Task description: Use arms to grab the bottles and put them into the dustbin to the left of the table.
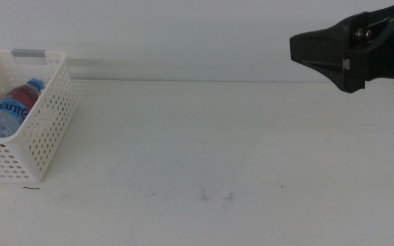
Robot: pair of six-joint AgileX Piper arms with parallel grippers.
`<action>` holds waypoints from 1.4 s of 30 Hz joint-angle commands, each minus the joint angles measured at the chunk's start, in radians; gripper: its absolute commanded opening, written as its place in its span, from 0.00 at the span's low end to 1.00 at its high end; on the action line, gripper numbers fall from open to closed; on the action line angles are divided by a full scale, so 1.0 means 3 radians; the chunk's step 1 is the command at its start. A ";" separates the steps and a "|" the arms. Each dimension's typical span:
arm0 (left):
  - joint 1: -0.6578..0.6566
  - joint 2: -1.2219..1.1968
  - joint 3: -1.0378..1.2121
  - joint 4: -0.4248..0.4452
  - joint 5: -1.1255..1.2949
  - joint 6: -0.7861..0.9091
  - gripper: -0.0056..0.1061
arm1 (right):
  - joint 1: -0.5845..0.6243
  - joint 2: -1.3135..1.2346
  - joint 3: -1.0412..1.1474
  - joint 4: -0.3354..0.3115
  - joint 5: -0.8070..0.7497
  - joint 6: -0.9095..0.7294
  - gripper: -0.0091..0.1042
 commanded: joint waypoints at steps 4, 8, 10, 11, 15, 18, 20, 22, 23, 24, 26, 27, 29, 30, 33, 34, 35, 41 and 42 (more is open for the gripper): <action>0.0076 -0.0068 0.0234 -0.0032 -0.0172 -0.0045 0.89 | -0.0140 -0.0151 0.0451 -0.0265 -0.0535 -0.0009 0.86; 0.0596 -0.0500 0.1090 -0.0407 -0.0849 -0.0045 0.89 | -0.0656 -0.0556 0.1201 -0.0051 -0.0890 -0.0009 0.86; 0.0870 -0.0763 0.1649 -0.0616 -0.1079 -0.0045 0.89 | -0.1004 -0.0887 0.1632 0.0142 -0.1055 -0.0009 0.86; 0.1011 -0.0904 0.1906 -0.0686 -0.1122 -0.0045 0.89 | -0.1141 -0.1027 0.1793 0.0166 -0.1111 -0.0009 0.86; 0.1360 -0.1439 0.2649 -0.0646 -0.1071 -0.0045 0.89 | -0.1709 -0.1808 0.2438 0.0151 -0.1244 -0.0009 0.86; 0.1381 -0.1822 0.3080 -0.0661 -0.1071 -0.0045 0.89 | -0.1956 -0.2343 0.2865 0.0102 -0.1223 -0.0009 0.86; 0.1360 -0.2044 0.3322 -0.0652 -0.1081 -0.0045 0.89 | -0.2049 -0.2633 0.3097 0.0108 -0.1223 -0.0009 0.86; 0.1308 -0.2225 0.3521 -0.0581 -0.1125 -0.0045 0.89 | -0.2106 -0.2900 0.3316 0.0108 -0.1223 -0.0009 0.86; 0.1285 -0.2305 0.3601 -0.0522 -0.1126 -0.0045 0.89 | -0.2115 -0.3012 0.3413 0.0101 -0.1223 -0.0009 0.86; 0.1260 -0.2359 0.3656 -0.0486 -0.1133 -0.0045 0.89 | -0.2115 -0.3111 0.3483 0.0091 -0.1209 -0.0009 0.86; 0.1226 -0.2477 0.3780 -0.0399 -0.1169 -0.0045 0.89 | -0.2115 -0.3271 0.3626 0.0020 -0.1180 -0.0009 0.86; 0.1209 -0.2515 0.3827 -0.0381 -0.1191 -0.0045 0.89 | -0.2115 -0.3323 0.3689 0.0020 -0.1169 -0.0009 0.86; 0.1193 -0.2607 0.3936 -0.0383 -0.1264 -0.0045 0.89 | -0.2115 -0.3421 0.3790 0.0020 -0.1162 -0.0009 0.86; 0.1193 -0.2642 0.3993 -0.0383 -0.1304 -0.0045 0.89 | -0.2115 -0.3454 0.3821 0.0020 -0.1162 -0.0009 0.86; 0.1193 -0.2772 0.4167 -0.0383 -0.1449 -0.0045 0.89 | -0.2115 -0.3454 0.3862 0.0020 -0.1162 -0.0009 0.86; 0.1193 -0.2801 0.4209 -0.0383 -0.1462 -0.0045 0.89 | -0.2115 -0.3454 0.3862 0.0020 -0.1155 -0.0009 0.86; 0.1193 -0.2838 0.4265 -0.0383 -0.1492 -0.0045 0.89 | -0.2115 -0.3454 0.3862 0.0020 -0.1155 -0.0009 0.86; 0.1193 -0.2879 0.4277 -0.0383 -0.1395 -0.0045 0.89 | -0.2115 -0.3454 0.3862 0.0020 -0.1181 -0.0009 0.86; 0.1193 -0.2879 0.4277 -0.0383 -0.1447 -0.0045 0.89 | -0.2115 -0.3454 0.3862 0.0020 -0.1206 -0.0009 0.86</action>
